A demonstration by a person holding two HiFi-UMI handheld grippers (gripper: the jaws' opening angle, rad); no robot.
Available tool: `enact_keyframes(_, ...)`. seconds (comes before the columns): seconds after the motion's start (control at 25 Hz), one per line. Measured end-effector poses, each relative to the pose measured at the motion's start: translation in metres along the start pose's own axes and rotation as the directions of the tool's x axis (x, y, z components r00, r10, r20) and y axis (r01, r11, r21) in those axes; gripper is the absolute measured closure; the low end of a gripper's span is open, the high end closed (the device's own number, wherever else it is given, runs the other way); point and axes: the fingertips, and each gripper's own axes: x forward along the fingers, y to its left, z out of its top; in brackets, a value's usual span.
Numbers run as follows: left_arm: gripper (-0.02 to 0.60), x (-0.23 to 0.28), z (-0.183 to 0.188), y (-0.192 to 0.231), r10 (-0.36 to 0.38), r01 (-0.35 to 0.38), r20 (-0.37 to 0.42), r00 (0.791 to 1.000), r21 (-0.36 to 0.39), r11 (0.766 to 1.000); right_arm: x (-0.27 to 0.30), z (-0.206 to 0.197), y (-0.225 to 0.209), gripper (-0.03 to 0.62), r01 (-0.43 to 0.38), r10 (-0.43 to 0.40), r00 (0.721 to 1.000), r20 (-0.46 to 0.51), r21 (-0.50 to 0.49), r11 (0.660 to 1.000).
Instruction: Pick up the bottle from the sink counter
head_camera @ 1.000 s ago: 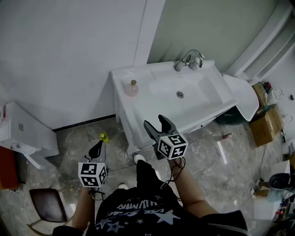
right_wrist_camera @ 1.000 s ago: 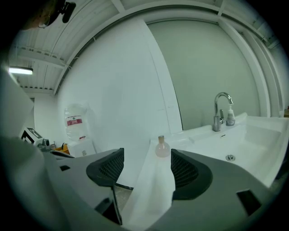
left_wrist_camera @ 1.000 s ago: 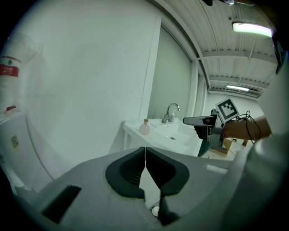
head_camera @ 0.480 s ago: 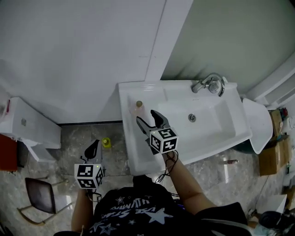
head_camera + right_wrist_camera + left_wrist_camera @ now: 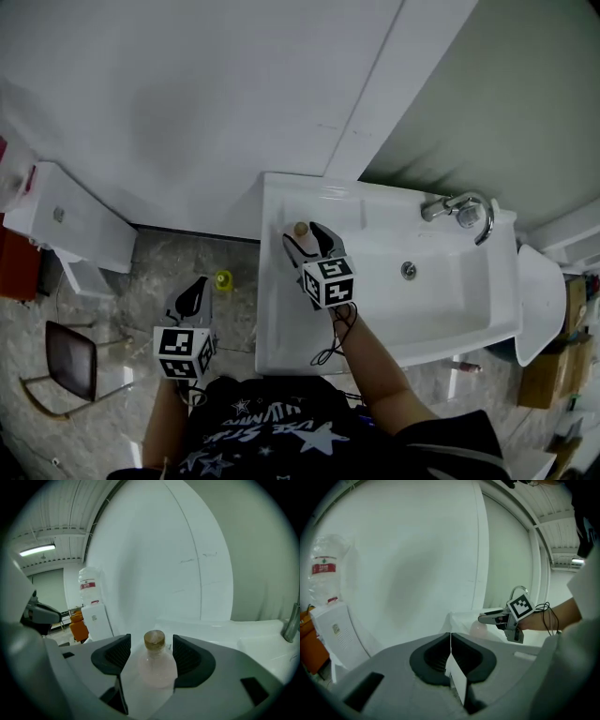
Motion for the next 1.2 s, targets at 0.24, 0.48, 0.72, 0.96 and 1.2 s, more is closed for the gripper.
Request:
enact_keyframes(0.24,0.560,0.004,-0.011,0.000,0.048,-0.049,-0.021,0.999,-0.029,0.998,0.019,-0.006,-0.007,0.426,0.015,-0.016,1.000,-0.013,-0.092,0.996)
enact_keyframes(0.48,0.560,-0.004,-0.022,0.005,0.075,-0.077,-0.038,0.996,-0.048,0.996,0.020,-0.006,-0.006,0.450,0.023,-0.023,1.000,0.001,-0.119,0.993)
enact_keyframes(0.72,0.560,-0.016,-0.021,0.006,0.053,-0.054,-0.017,0.998,-0.043,0.998,0.007,0.000,-0.001,0.451,0.058,-0.058,0.998,-0.003,-0.122,0.991)
enact_keyframes(0.96,0.560,-0.038,-0.015,0.007,0.003,-0.003,0.022,1.000,-0.020,1.000,-0.029,0.023,0.012,0.451,0.130,-0.125,0.991,0.053,-0.110,0.985)
enact_keyframes(1.2,0.560,-0.070,-0.013,0.006,-0.066,0.065,0.060,0.996,0.010,0.998,-0.079,0.039,0.039,0.451,0.197,-0.190,0.977,0.099,-0.068,0.978)
